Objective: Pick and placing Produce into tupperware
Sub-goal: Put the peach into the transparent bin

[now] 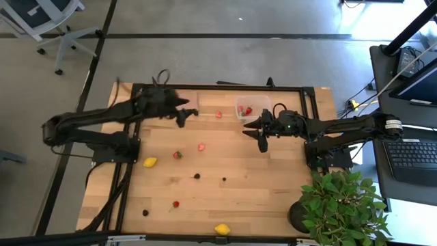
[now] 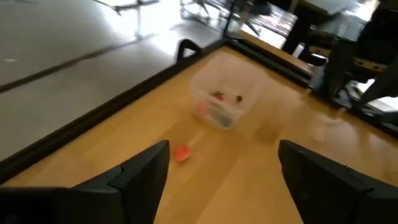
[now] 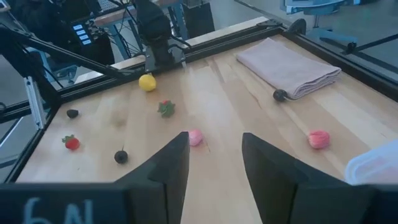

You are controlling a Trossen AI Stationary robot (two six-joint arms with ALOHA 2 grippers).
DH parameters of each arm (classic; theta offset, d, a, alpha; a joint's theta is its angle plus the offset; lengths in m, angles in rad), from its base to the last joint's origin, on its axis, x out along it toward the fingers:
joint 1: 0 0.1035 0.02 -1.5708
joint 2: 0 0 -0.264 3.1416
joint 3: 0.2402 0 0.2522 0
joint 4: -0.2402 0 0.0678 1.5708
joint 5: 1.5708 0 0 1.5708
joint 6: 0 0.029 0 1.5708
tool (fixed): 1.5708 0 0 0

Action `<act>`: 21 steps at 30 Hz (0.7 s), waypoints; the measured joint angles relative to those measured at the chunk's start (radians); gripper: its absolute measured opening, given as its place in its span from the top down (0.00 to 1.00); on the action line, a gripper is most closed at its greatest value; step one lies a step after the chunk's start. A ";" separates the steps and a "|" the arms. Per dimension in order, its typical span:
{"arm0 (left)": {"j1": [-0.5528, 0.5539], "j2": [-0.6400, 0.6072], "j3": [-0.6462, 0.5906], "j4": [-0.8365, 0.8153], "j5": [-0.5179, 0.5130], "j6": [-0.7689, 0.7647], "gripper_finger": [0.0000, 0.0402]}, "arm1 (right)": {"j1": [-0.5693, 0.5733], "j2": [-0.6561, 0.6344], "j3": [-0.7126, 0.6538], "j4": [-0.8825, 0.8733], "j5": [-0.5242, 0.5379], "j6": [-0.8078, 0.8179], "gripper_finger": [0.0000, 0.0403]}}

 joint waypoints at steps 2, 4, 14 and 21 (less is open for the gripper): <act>0.035 0.084 0.064 0.005 0.084 0.041 0.28 | 0.002 -0.015 0.000 -0.016 -0.004 0.002 0.62; 0.059 0.162 0.124 0.002 0.119 0.101 0.28 | 0.006 -0.036 0.001 -0.039 -0.004 0.001 0.62; 0.097 0.442 0.333 -0.020 0.323 0.352 0.28 | 0.011 -0.172 0.001 -0.136 -0.004 -0.024 0.62; 0.104 0.672 0.448 -0.026 0.325 0.322 0.28 | 0.014 -0.184 0.001 -0.132 -0.005 0.039 0.62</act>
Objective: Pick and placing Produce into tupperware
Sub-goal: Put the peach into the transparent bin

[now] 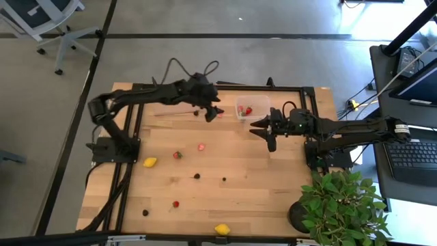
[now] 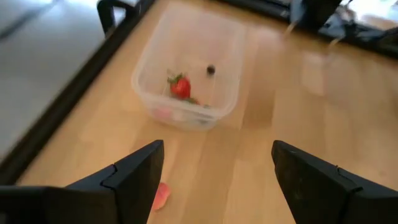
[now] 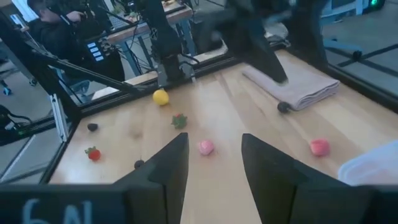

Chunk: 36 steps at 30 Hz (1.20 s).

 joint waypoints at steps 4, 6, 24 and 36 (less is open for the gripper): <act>0.014 0.096 0.040 -0.073 -0.006 -0.014 0.28 | 0.010 0.004 0.000 -0.008 0.000 0.017 0.62; 0.018 0.134 0.052 -0.097 -0.024 -0.027 0.28 | 0.016 0.004 0.000 -0.008 0.000 0.016 0.62; -0.061 0.254 0.056 -0.063 -0.356 -0.227 0.28 | 0.021 0.004 -0.001 -0.006 0.001 -0.009 0.62; -0.052 0.337 0.057 -0.049 -0.346 -0.407 0.28 | 0.021 0.004 -0.002 0.003 0.001 -0.007 0.62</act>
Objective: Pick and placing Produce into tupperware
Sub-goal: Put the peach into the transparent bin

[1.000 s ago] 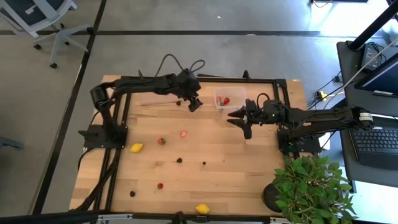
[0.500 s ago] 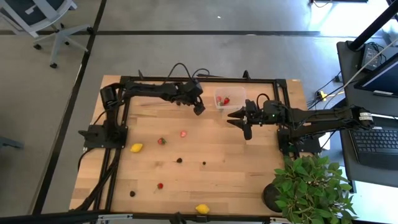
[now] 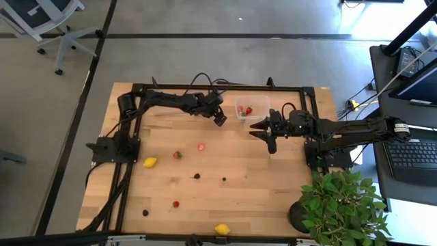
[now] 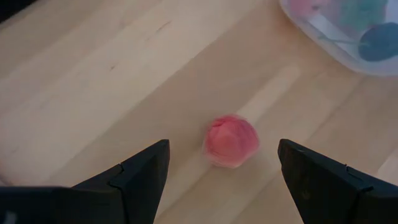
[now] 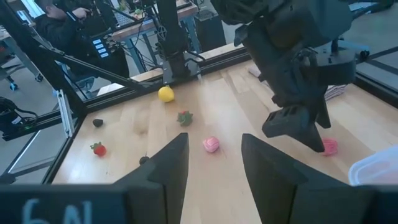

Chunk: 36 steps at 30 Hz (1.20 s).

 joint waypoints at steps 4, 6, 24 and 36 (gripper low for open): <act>-0.006 0.006 -0.001 0.036 0.001 0.000 0.28 | 0.000 0.000 0.000 0.000 0.000 0.017 0.62; -0.006 0.004 -0.001 0.036 0.002 0.000 0.28 | 0.000 0.000 0.000 0.000 0.000 0.022 0.62; -0.018 0.063 0.002 0.062 -0.005 -0.019 0.39 | 0.000 0.000 0.000 0.007 0.000 0.022 0.62; -0.015 0.063 0.001 0.043 0.007 -0.020 0.60 | 0.000 0.000 0.000 0.006 0.000 0.025 0.62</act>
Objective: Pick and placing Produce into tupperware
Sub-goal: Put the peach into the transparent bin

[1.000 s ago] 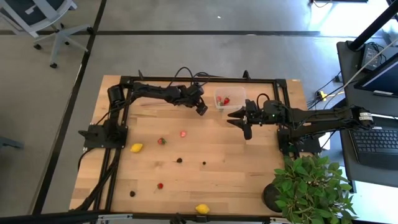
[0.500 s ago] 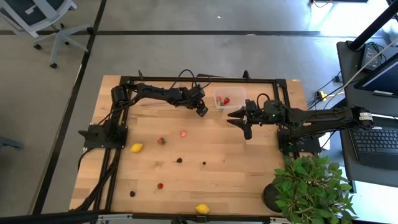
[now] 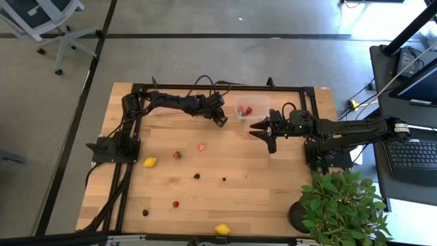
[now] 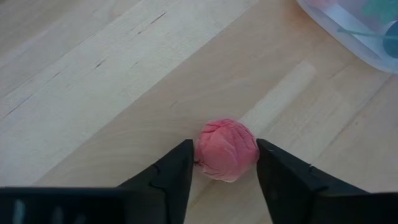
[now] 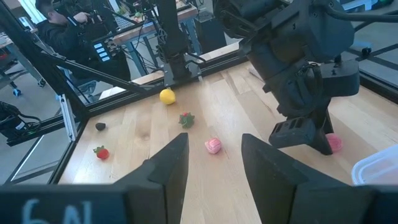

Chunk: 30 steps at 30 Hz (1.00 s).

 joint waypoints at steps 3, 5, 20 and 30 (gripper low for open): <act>0.005 0.000 0.000 0.000 0.010 0.000 0.66 | 0.000 0.000 0.000 0.000 0.000 0.001 0.62; 0.005 0.000 0.000 0.000 0.012 0.000 0.69 | 0.000 0.000 0.000 0.000 0.000 0.002 0.62; 0.047 -0.163 -0.006 0.014 0.243 0.063 0.76 | -0.013 0.000 0.000 -0.004 0.007 0.371 0.62; -0.105 -0.418 -0.003 0.108 0.219 0.527 0.76 | -0.059 0.001 0.000 -0.003 0.017 0.648 0.62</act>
